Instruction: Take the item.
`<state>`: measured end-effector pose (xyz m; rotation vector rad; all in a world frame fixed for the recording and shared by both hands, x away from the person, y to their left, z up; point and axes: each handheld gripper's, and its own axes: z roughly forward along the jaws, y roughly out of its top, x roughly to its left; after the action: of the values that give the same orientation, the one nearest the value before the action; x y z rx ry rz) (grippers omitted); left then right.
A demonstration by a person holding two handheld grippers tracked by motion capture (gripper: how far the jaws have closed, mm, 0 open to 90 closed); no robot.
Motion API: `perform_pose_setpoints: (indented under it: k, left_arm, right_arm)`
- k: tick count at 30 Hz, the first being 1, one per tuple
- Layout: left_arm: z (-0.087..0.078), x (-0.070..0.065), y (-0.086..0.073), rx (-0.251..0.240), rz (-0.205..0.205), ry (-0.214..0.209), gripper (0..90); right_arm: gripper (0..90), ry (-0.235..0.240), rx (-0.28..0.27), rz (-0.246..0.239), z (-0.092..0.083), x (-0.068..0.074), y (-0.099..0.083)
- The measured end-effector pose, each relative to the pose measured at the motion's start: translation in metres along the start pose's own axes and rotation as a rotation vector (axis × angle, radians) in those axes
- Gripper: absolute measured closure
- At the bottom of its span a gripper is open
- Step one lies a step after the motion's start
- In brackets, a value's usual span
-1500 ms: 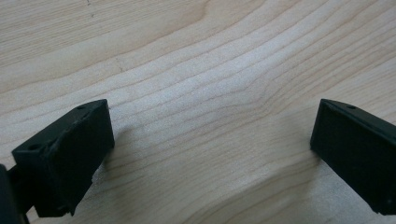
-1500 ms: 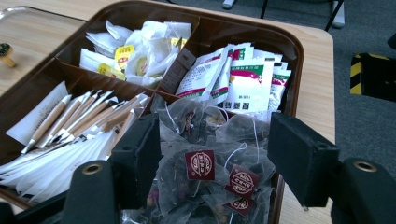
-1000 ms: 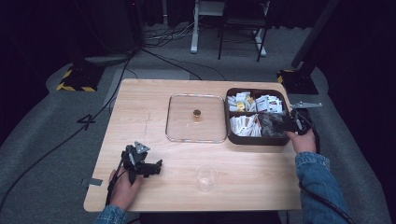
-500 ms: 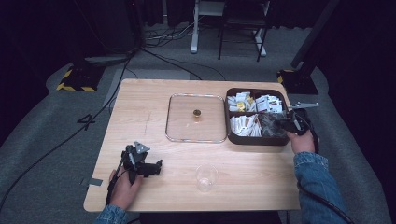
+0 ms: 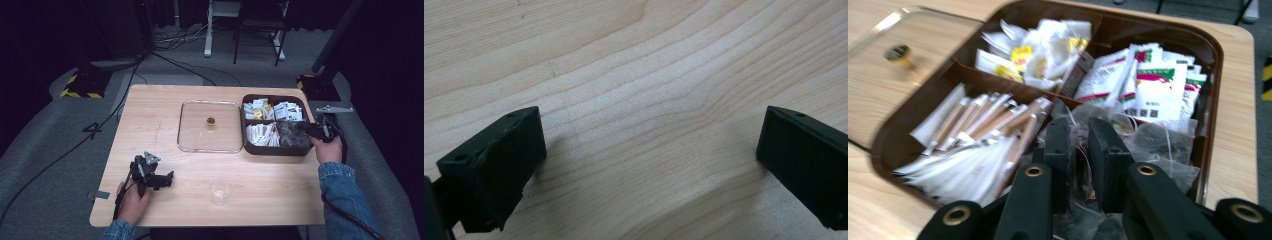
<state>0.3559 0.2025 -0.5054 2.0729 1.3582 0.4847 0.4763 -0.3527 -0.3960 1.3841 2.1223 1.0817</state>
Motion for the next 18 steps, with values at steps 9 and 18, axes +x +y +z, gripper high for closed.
perform_pose_setpoints:
  k: [9, 18]
  left_arm:
    - [0.002, 0.0, 0.002, 0.002, 0.002, 0.001, 0.0]
    - [0.002, 0.0, 0.002, -0.001, 0.0, 0.0, 0.0]
  right_arm:
    - [79.7, 0.081, -0.06, -0.022, -0.024, 0.015, 0.007]
    - [79.8, 0.202, -0.121, -0.057, -0.047, 0.043, 0.011]
